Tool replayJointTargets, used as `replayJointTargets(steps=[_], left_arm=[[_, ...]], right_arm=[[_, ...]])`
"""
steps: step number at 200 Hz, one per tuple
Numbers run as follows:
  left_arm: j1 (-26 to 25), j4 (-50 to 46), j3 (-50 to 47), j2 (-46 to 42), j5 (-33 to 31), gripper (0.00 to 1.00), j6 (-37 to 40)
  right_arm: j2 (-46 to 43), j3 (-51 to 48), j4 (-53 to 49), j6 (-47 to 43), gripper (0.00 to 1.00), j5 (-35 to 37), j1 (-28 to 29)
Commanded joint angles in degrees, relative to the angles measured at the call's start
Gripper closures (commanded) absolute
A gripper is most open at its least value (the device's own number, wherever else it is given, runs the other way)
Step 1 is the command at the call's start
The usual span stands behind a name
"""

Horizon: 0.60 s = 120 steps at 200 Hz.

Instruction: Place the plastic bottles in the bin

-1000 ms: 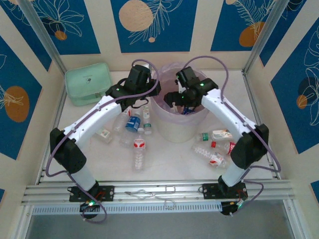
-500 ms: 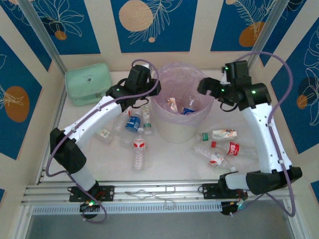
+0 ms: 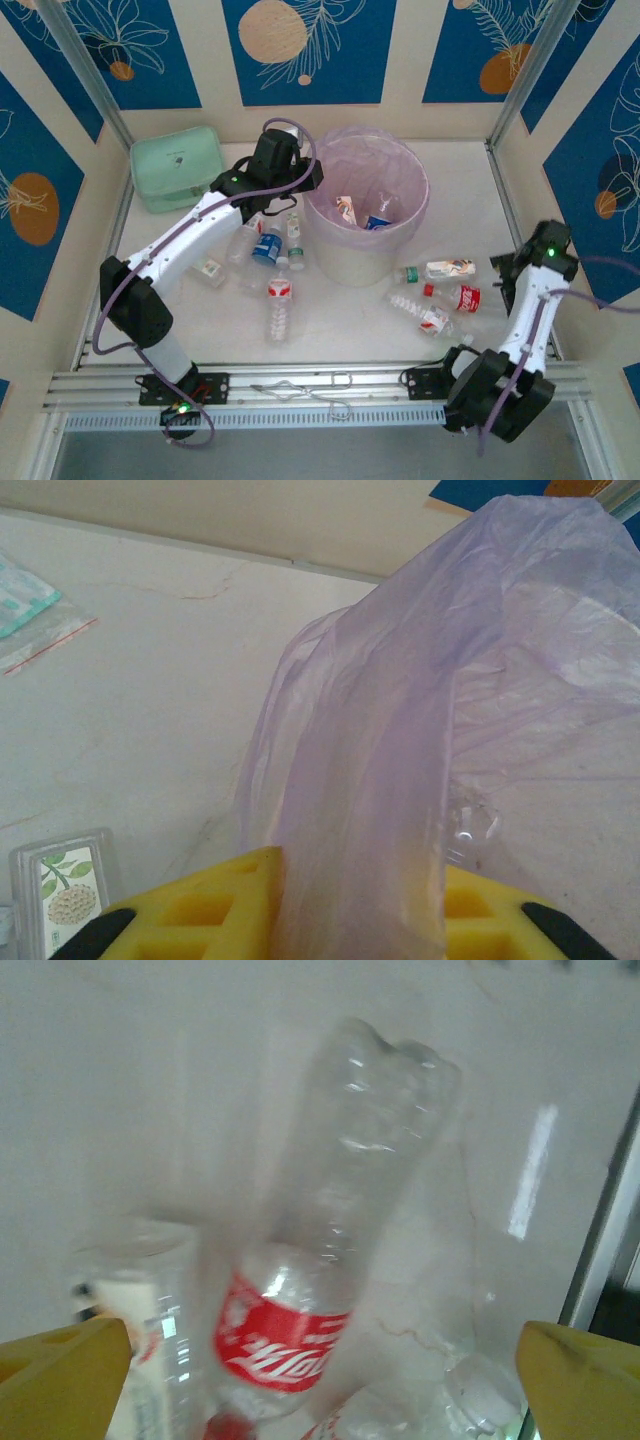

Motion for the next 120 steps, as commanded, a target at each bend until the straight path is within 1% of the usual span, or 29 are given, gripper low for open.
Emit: replayJointTargets(steps=[1, 10, 21, 65, 93, 107, 120], left_arm=[[1.09, -1.87, 0.36, -1.04, 0.6, 0.71, 0.74], [1.23, -2.39, 0.8, -0.85, 0.56, 0.71, 0.94], [1.22, -2.73, 1.02, -0.72, 0.5, 0.71, 0.95], [1.31, -2.47, 0.41, -0.44, 1.05, 0.71, -0.42], [1.27, -2.62, -0.2, -0.92, 0.56, 0.71, -0.37], [1.27, -3.54, 0.22, -0.68, -0.08, 0.71, -0.12], [1.27, -3.88, 0.5, -0.47, -0.05, 0.71, 0.01]], right_arm=[[-2.88, -6.22, 7.43, 4.21, 0.02, -5.29, -3.88], [-2.52, -8.23, 9.48, 4.95, 0.03, -7.45, -5.47], [-1.68, -9.85, 11.63, 5.75, 0.03, -8.18, -6.01], [2.36, -14.84, 20.13, 8.13, 0.03, -11.0, -6.49], [5.01, -18.66, 28.48, 9.44, 0.03, -13.39, -6.59], [7.52, -19.06, 29.8, 9.79, 0.01, -14.77, -6.53], [9.75, -18.95, 30.38, 9.64, 0.0, -14.46, -6.03]])
